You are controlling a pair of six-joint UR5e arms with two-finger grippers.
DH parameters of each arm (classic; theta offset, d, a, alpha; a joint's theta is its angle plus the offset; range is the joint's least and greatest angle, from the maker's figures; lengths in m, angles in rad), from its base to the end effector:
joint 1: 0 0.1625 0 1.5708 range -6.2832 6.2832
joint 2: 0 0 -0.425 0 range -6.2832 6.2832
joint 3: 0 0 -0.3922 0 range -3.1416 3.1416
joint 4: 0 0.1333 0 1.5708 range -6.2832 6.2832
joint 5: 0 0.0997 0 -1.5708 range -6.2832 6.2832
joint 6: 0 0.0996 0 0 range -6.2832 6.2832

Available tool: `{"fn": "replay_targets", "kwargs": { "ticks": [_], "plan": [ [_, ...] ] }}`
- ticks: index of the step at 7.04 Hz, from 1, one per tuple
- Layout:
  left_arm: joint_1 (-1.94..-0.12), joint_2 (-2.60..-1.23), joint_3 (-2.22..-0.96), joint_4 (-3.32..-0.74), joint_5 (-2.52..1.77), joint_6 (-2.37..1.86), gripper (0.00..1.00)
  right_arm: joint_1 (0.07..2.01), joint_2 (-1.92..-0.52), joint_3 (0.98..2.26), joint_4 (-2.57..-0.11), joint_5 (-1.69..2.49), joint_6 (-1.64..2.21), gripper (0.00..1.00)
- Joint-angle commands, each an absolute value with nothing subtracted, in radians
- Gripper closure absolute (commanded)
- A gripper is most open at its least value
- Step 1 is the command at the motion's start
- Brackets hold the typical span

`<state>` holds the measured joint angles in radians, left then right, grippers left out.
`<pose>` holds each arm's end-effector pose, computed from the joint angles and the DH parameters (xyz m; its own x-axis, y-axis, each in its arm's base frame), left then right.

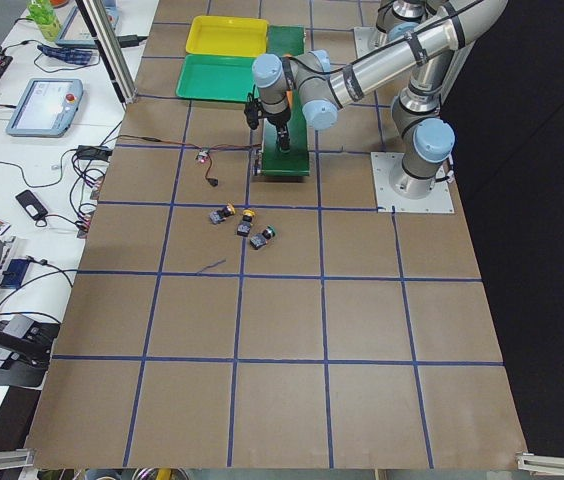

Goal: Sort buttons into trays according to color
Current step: 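Place the green-capped switch on the conveyor belt, release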

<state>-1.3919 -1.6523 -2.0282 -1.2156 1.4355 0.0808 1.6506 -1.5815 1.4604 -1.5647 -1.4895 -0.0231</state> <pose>-0.0641 -0.4701 0.2696 -0.9816 -0.1218 0.1469 -0.0960 0.9805 0.1714 0.1804 -0.4824 0.5477 -0.9907 -0.1116 -0.0780 -0.1021 0.9879 -0.1166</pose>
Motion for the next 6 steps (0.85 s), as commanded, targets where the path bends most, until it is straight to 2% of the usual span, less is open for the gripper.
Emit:
{"fn": "replay_targets", "kwargs": {
  "ticks": [1,5,6],
  "plan": [
    [-1.379,-1.669,-1.924,-1.241,1.44,0.173,0.0,1.651,-1.582,1.46,-1.565,-1.489,-0.023,0.0],
    [-1.227,-1.937,-1.581,-1.233,1.552,0.707,0.0,1.651,-1.582,1.46,-1.565,-1.489,-0.023,0.0],
    [-1.215,-1.998,-1.541,-1.227,1.592,0.829,0.0,1.651,-1.582,1.46,-1.565,-1.489,-0.023,0.0]
  ]
}}
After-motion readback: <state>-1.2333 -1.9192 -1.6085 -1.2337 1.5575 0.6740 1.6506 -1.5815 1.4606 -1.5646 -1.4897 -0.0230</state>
